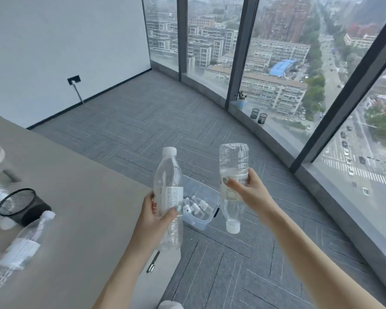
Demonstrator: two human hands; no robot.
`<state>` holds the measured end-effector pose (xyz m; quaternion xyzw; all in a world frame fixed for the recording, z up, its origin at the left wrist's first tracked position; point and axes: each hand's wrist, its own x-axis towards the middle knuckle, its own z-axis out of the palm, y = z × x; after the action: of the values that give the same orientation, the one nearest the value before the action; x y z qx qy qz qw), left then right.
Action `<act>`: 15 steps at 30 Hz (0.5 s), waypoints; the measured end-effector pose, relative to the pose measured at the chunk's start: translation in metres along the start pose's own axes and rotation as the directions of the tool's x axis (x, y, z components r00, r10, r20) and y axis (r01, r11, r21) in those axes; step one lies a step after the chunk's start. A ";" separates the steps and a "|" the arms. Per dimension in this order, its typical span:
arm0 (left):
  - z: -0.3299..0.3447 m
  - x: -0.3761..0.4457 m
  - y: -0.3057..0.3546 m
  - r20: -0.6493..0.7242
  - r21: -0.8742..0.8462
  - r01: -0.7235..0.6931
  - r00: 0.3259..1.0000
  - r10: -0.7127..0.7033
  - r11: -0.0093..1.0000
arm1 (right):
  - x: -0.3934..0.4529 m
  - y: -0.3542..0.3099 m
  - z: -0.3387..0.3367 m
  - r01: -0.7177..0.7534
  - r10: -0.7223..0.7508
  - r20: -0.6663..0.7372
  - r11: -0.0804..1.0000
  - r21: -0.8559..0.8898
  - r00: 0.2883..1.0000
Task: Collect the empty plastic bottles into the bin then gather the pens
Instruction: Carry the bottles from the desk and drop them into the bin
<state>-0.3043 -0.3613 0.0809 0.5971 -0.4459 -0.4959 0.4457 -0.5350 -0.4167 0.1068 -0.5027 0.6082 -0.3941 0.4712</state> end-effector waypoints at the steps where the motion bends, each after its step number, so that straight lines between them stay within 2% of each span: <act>1: 0.005 0.006 0.000 0.013 0.021 -0.002 1.000 0.002 1.000 | 0.003 0.004 -0.006 -0.010 0.010 -0.019 1.000 0.001 1.000; 9: 0.036 0.075 -0.003 0.066 0.100 0.021 0.997 -0.028 0.995 | 0.057 0.017 -0.022 -0.057 0.055 -0.057 0.997 -0.043 0.997; 15: 0.050 0.166 -0.001 0.073 0.100 0.057 0.995 -0.064 0.993 | 0.145 0.012 -0.018 -0.087 0.085 -0.037 0.994 -0.065 0.996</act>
<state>-0.3353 -0.5272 0.0424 0.6120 -0.4682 -0.5092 0.3833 -0.5632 -0.5571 0.0740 -0.4844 0.6502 -0.3616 0.4602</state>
